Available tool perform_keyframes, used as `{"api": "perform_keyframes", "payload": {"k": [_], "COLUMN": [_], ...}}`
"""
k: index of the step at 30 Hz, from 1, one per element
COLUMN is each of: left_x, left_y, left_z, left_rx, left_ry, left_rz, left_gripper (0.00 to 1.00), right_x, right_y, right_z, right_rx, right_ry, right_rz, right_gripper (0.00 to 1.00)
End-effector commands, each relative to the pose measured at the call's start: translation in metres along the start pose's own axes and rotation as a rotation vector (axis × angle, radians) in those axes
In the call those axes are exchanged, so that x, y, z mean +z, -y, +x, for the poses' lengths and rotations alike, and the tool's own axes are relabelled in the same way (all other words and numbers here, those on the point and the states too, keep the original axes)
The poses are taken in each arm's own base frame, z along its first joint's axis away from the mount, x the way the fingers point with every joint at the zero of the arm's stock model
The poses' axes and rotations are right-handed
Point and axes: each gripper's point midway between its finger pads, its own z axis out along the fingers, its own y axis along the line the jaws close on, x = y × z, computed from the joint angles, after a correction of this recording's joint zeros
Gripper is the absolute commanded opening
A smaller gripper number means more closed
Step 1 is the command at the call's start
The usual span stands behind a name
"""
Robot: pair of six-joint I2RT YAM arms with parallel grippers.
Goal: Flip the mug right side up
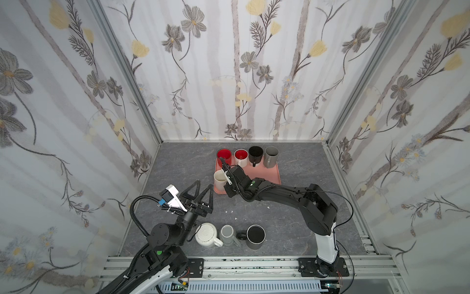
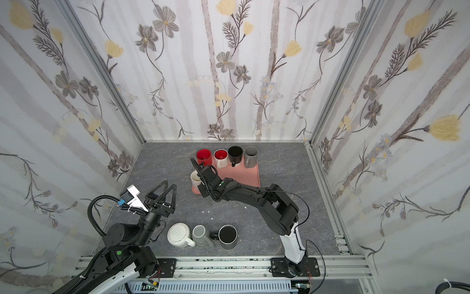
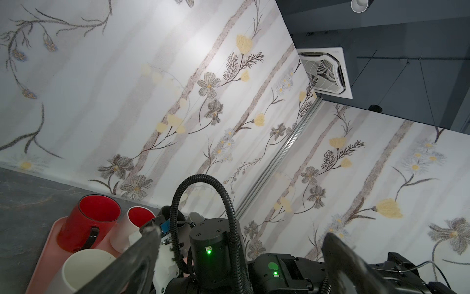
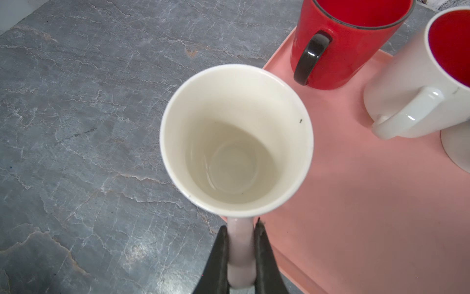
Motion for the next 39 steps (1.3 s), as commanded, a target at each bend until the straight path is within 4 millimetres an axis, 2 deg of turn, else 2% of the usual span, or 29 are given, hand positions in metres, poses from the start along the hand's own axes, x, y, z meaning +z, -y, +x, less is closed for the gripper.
{"api": "perform_keyframes", "payload": {"k": [1, 8, 13, 18, 22, 27, 31, 39], "left_x": [0.000, 0.000, 0.000, 0.000, 0.001, 0.005, 0.008, 0.012], "left_y": [-0.002, -0.003, -0.005, -0.005, -0.007, -0.014, -0.019, -0.034], "left_z": [-0.002, 0.000, 0.002, 0.002, 0.007, 0.021, 0.037, 0.079], "left_rx": [0.008, 0.015, 0.019, 0.023, 0.025, 0.036, 0.048, 0.077], "left_ry": [0.012, 0.007, -0.002, -0.008, -0.029, -0.081, -0.137, -0.307], "left_rz": [-0.011, -0.015, -0.024, -0.027, -0.033, -0.067, -0.082, -0.140], "left_gripper": [1.00, 1.00, 1.00, 1.00, 1.00, 1.00, 1.00, 1.00], "right_x": [0.001, -0.001, -0.016, -0.046, -0.074, -0.119, -0.147, -0.186], "right_y": [-0.005, -0.007, -0.007, -0.005, -0.009, -0.019, -0.023, -0.022], "right_z": [-0.006, -0.008, -0.021, -0.037, -0.036, -0.012, 0.018, 0.081], "right_rx": [-0.016, -0.021, 0.000, 0.035, 0.076, 0.089, 0.091, 0.125], "right_ry": [0.018, 0.030, 0.096, 0.174, 0.209, 0.232, 0.215, 0.134], "right_rz": [-0.005, -0.002, -0.013, -0.029, -0.088, -0.173, -0.189, -0.170], "right_gripper": [0.00, 0.36, 0.55, 0.63, 0.65, 0.68, 0.70, 0.79]}}
